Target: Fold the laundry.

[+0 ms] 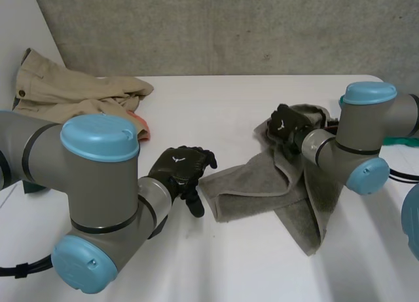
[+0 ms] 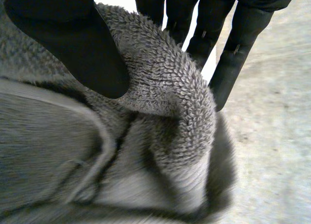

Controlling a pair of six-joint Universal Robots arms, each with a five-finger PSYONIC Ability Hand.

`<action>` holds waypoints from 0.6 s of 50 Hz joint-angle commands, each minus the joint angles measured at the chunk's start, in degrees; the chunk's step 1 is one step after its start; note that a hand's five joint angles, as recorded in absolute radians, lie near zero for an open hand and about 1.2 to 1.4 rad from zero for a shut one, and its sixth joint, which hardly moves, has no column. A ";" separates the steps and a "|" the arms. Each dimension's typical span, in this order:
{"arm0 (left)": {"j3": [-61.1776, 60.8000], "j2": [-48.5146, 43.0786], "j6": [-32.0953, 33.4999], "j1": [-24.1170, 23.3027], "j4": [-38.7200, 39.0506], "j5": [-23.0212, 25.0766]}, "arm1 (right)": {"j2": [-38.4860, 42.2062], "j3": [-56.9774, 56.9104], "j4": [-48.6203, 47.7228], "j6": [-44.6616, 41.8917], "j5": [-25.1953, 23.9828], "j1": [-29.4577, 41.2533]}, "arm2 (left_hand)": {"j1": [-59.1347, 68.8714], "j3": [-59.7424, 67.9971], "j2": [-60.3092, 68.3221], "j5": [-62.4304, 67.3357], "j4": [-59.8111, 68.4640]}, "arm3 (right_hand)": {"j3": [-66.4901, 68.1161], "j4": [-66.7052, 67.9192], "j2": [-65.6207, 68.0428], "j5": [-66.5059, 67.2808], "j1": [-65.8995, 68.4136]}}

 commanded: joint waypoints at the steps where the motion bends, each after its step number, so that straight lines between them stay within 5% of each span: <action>1: 0.62 -0.17 -1.42 0.75 0.18 0.14 | -6.63 1.25 -1.25 6.28 -0.79 0.53 | -0.17 0.27 0.74 1.33 1.21 | 12.54 12.05 12.64 13.78 15.82; 12: 6.24 -4.21 -7.47 1.80 -1.39 0.93 | -29.92 8.98 -2.38 24.20 -3.17 1.58 | -12.83 -12.39 -11.92 -11.33 -11.45 | 12.54 12.05 12.64 13.78 15.82; 30: 13.72 -12.30 -18.37 -1.36 -5.35 2.42 | -48.57 14.79 -2.47 43.38 0.69 4.31 | -12.83 -12.39 -11.92 -11.33 -11.45 | 12.54 12.05 12.64 13.78 15.82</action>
